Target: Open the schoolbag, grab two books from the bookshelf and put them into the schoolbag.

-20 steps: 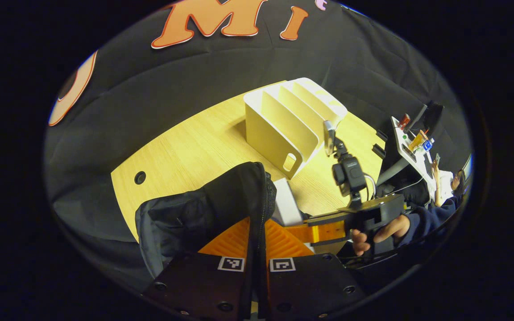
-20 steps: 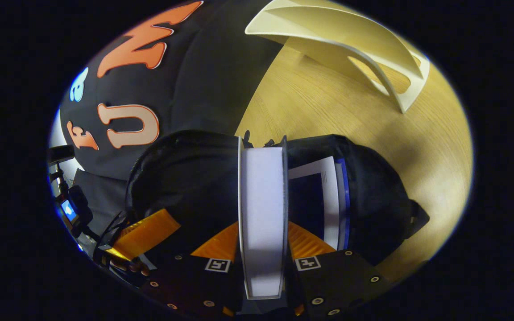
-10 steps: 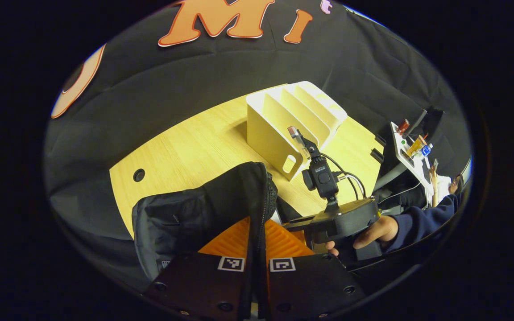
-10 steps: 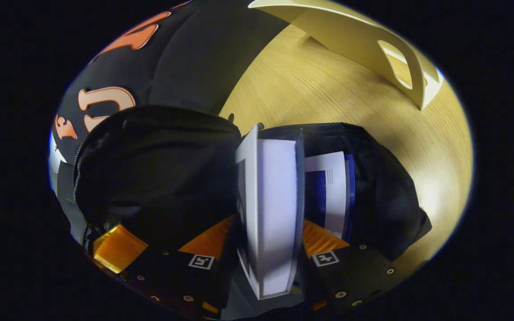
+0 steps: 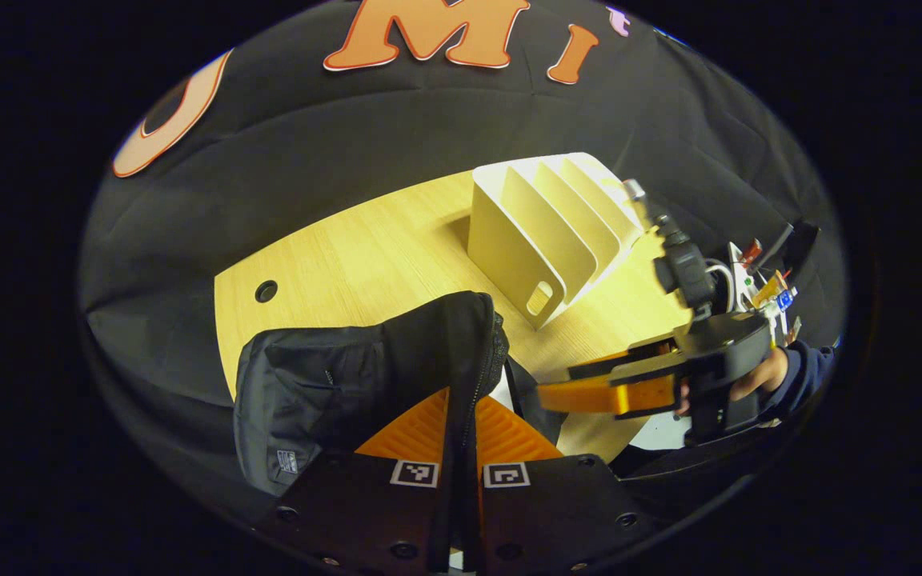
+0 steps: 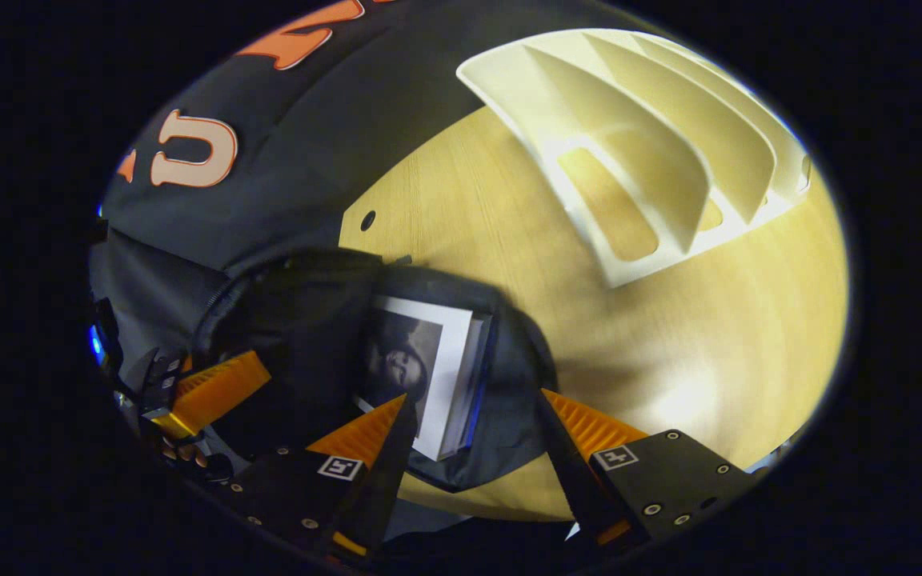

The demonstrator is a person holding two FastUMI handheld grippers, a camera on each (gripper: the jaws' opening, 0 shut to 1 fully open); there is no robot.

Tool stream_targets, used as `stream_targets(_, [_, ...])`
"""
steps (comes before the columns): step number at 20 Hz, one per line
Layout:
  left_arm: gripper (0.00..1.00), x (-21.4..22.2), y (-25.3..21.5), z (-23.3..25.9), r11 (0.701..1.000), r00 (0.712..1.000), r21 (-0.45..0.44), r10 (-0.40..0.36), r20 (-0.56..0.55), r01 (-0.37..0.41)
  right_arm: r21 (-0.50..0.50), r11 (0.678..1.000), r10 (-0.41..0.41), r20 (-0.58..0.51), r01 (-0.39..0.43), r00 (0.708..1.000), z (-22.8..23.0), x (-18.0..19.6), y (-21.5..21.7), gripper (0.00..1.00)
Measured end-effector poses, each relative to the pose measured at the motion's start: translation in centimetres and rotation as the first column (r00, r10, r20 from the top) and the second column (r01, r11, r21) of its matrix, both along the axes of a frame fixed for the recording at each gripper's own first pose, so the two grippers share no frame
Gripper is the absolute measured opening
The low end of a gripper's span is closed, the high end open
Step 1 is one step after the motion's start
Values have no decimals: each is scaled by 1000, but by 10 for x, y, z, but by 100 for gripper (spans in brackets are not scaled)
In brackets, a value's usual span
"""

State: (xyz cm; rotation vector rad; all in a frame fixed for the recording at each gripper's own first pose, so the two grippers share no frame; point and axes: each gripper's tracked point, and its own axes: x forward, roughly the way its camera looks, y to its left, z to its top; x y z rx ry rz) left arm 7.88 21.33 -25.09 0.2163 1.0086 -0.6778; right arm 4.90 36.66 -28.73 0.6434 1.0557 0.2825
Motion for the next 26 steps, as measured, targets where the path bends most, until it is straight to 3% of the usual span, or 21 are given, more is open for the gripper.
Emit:
stream_targets(5, [7, -9, -14, -7, 996, 997, 53, 69, 19, -69, -93, 995, -32, 129, 44, 991, 38, 8, -80, 90])
stream_targets(7, [16, -19, -27, -9, 996, 997, 41, 78, 11, -78, -152, 986, -32, 188, 62, 982, 49, 11, -109, 91])
stream_targets(9, [27, -26, -38, -8, 995, 996, 39, 92, 12, -93, -202, 976, -24, 245, 75, 969, 62, 14, -131, 91])
stream_targets(11, [43, -25, -45, -8, 989, 990, 51, 133, 48, -136, -239, 967, -13, 299, 88, 954, 78, 17, -154, 92])
stream_targets(13, [65, -30, -58, 0, 985, 982, 31, 168, 81, -171, -261, 959, -9, 359, 109, 933, 90, 24, -171, 94])
stream_targets(14, [81, -36, -66, 3, 983, 979, 19, 180, 90, -183, -269, 956, -11, 380, 122, 925, 94, 25, -180, 96])
stream_targets(16, [93, -36, -81, 15, 978, 969, 2, 207, 136, -209, -267, 950, -29, 445, 163, 895, 114, 31, -196, 96])
stream_targets(17, [93, -33, -90, 24, 974, 959, -10, 226, 172, -228, -271, 945, -30, 484, 183, 874, 124, 35, -205, 96])
stream_targets(19, [95, -26, -109, 48, 960, 924, -50, 278, 264, -275, -292, 930, -22, 561, 223, 827, 148, 42, -222, 96])
stream_targets(23, [95, -9, -138, 111, 901, 771, -220, 434, 466, -374, -346, 894, 40, 692, 283, 721, 202, 29, -255, 96])
stream_targets(26, [95, 0, -155, 161, 859, 643, -333, 512, 570, -389, -344, 866, 77, 810, 363, 581, 253, 20, -270, 95])
